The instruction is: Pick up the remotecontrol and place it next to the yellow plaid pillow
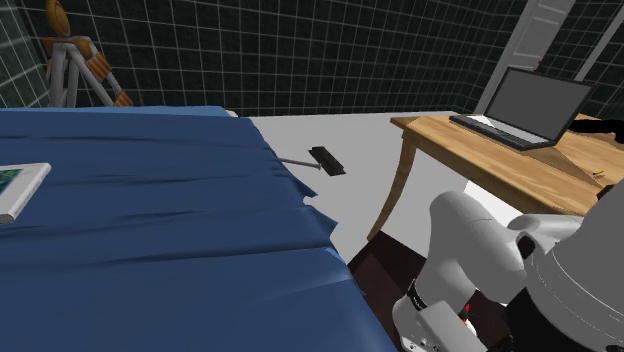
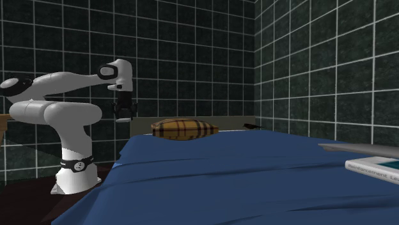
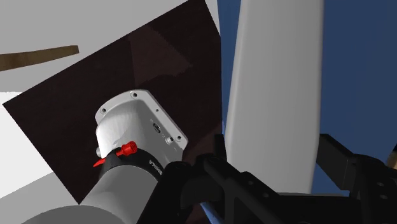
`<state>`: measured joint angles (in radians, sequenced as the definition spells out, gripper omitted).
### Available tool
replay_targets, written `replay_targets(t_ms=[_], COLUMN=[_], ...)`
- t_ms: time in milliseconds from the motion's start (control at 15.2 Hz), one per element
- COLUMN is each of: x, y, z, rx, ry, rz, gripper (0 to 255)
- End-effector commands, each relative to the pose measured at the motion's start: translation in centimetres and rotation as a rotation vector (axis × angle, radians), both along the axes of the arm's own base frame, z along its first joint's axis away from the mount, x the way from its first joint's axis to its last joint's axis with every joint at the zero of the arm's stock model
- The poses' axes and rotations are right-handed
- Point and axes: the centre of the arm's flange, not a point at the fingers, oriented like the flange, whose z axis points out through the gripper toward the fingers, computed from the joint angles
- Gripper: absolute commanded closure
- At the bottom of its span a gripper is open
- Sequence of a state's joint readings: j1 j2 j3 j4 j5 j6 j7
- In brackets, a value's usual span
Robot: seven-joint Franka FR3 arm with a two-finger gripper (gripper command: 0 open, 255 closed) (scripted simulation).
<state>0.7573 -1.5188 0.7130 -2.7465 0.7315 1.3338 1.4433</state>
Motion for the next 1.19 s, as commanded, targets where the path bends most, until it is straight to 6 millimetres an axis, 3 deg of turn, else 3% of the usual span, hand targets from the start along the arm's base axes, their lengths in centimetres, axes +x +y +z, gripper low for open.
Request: replay_targets(t_ms=[0, 1122], x=[0.0, 0.0], y=[0.1, 0.1], z=[-1.1, -10.1], rx=[0.001, 0.001], ry=[0.0, 0.0], rz=[0.0, 0.0], gripper=[255, 255])
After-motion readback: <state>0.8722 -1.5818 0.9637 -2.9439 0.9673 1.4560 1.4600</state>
